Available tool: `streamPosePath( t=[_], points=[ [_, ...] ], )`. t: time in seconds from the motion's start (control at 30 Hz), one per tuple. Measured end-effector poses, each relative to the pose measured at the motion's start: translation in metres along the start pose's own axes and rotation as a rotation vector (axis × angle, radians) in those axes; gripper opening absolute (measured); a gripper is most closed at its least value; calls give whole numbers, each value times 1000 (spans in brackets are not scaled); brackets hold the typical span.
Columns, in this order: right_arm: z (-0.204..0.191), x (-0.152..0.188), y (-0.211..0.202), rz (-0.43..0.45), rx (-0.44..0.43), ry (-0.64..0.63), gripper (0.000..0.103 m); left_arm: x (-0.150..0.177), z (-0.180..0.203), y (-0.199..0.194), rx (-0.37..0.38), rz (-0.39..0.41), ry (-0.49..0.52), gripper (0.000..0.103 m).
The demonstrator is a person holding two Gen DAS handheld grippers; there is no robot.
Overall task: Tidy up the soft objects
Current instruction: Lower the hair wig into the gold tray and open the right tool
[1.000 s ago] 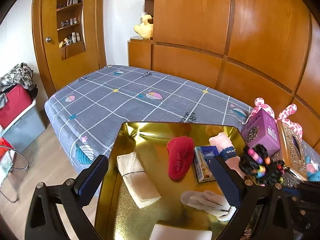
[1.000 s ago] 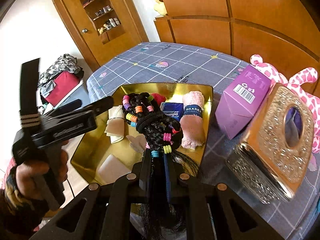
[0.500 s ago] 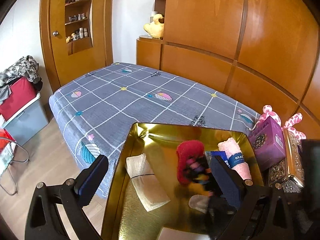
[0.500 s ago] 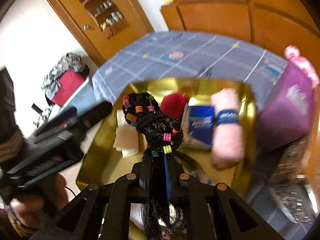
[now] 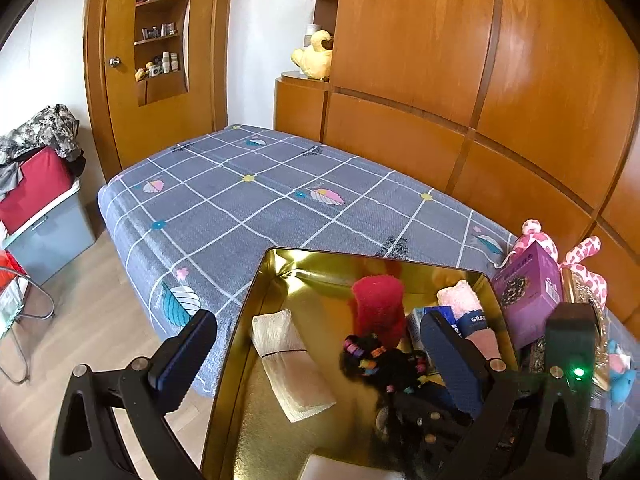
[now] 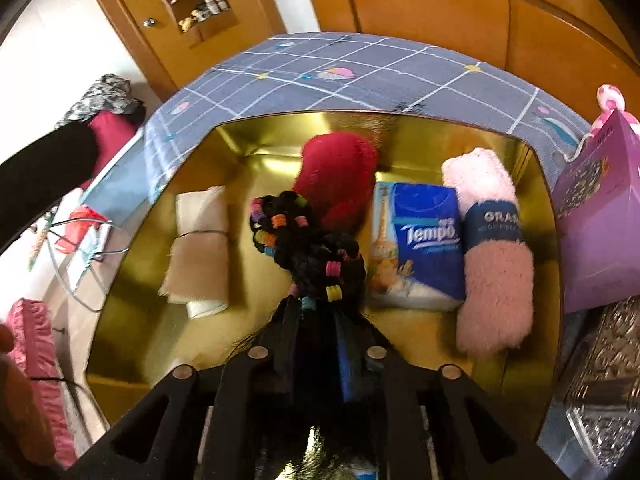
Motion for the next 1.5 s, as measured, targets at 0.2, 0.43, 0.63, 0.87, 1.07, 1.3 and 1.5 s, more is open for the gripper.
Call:
streamPosePath(
  t=[0.2,0.43,0.63,0.87,1.07,1.3,1.5],
  points=[
    [1,6,-24,34,-47,6,32,0,1,-1,0,-1,6,102],
    [-18,33,-56,-15,-77,-185,33,-7,-12,-4,-20,17,-21,102],
    [-34,58,-37,-146,-99,-266,26,-9,-19,-2,-26,16,-41,102],
    [-44,44,0,-126,34,-303,24,-7,-17,-1,-23,13,-39,102],
    [-33,36,-17,-73,24,-244,24,-7,-11,-5,-7,21,-32,102],
    [-26,47,-67,30,-56,-175,31,-6,6,-14,15,41,3,102],
    [8,57,-105,116,35,-104,36,5,39,-25,73,43,67,102]
  ],
)
Point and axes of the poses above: each gripper's, at about its wrist camera, not at the fingertips, and y roughly the way its jaws point, z to its right, x to its underside, the point moved 6 cm from there along y, roughly the way its jaws point, and after that the axes turned 3 degrees about y, right-handed, at the moved point
